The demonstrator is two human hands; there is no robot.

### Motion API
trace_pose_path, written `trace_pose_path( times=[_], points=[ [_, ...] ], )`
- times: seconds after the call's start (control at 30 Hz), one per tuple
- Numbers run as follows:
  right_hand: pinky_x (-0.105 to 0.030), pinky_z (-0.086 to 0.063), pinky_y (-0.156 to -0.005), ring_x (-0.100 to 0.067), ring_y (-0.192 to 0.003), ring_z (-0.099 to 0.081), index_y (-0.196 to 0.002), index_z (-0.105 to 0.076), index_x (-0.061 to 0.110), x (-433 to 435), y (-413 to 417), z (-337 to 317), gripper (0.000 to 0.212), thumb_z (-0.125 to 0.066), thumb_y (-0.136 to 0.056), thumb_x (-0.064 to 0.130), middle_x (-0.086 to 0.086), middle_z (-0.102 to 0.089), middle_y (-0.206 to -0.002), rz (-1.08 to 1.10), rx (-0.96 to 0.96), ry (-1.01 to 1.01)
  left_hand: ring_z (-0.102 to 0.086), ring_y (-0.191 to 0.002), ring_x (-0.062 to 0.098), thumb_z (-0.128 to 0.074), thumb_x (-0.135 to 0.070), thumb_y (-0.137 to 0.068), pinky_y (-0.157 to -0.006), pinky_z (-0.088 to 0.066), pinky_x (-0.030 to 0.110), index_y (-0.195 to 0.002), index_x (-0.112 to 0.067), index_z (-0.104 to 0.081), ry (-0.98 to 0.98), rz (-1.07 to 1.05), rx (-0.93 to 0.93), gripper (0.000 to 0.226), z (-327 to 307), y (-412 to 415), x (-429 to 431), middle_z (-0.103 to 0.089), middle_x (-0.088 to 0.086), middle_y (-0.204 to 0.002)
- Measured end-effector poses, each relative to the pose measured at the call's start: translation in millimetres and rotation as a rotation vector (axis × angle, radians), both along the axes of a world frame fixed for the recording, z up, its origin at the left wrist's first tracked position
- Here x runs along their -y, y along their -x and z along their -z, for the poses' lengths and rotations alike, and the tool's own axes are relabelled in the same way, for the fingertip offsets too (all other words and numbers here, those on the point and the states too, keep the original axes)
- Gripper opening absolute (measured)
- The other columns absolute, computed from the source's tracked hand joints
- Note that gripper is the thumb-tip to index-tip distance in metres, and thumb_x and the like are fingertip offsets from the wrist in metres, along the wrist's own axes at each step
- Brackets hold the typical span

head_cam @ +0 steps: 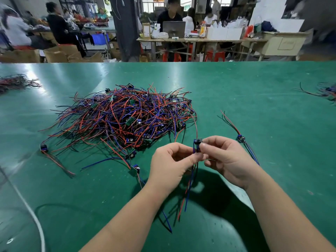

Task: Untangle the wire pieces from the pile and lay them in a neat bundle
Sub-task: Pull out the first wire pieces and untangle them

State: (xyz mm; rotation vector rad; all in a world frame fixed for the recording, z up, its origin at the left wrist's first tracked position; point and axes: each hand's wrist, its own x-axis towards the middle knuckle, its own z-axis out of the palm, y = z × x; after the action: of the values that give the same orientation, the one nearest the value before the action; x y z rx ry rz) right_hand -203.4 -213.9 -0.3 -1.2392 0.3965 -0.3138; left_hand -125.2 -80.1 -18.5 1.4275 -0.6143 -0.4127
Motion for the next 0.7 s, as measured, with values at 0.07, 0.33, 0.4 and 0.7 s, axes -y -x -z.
trace_pose_path(
  times=[0.07,0.33,0.4,0.7],
  points=[
    [-0.018,-0.046,-0.048,-0.007,-0.051,-0.059,-0.08,-0.064,0.01,-2.2,-0.8,0.8,0.023,-0.073,-0.06,0.018,-0.003,-0.067,-0.065,0.001,-0.03,0.02,-0.061,-0.058,0.007,-0.084,-0.018,-0.067,-0.056,-0.047,0.018,-0.07,-0.016,-0.073,0.001,0.032,0.004,0.012,0.3,-0.8,-0.6,-0.073,0.004,-0.07],
    [-0.015,-0.04,-0.043,-0.009,-0.05,-0.058,-0.061,-0.065,0.013,-1.3,0.7,-3.5,0.006,-0.069,-0.062,0.009,-0.013,-0.069,-0.075,-0.001,-0.09,-0.075,-0.059,-0.092,0.008,-0.078,-0.026,-0.077,-0.089,-0.039,0.022,-0.074,-0.038,-0.07,-0.167,-0.352,0.395,0.015,-3.7,-24.0,-10.8,-0.068,-0.013,-0.089],
    [-0.013,-0.037,-0.038,-0.009,-0.045,-0.055,-0.056,-0.065,0.014,-3.5,2.1,-2.9,0.01,-0.068,-0.062,0.006,-0.015,-0.069,-0.074,-0.05,-0.13,-0.096,-0.048,-0.101,0.01,-0.078,-0.034,-0.075,-0.086,-0.025,0.018,-0.073,-0.045,-0.066,-0.274,-0.487,0.516,0.016,-3.1,-23.8,-12.4,-0.057,-0.019,-0.102],
    [-0.011,-0.044,-0.038,-0.006,-0.046,-0.059,-0.088,-0.064,0.004,-2.3,-6.6,-0.8,0.013,-0.063,-0.074,0.003,-0.009,-0.069,-0.069,0.121,-0.079,-0.356,-0.042,-0.048,0.012,-0.049,-0.038,-0.094,-0.049,-0.037,0.032,-0.057,-0.014,-0.047,-0.041,-0.358,0.758,0.045,-7.1,-11.7,-11.1,-0.043,-0.005,-0.049]
  ],
)
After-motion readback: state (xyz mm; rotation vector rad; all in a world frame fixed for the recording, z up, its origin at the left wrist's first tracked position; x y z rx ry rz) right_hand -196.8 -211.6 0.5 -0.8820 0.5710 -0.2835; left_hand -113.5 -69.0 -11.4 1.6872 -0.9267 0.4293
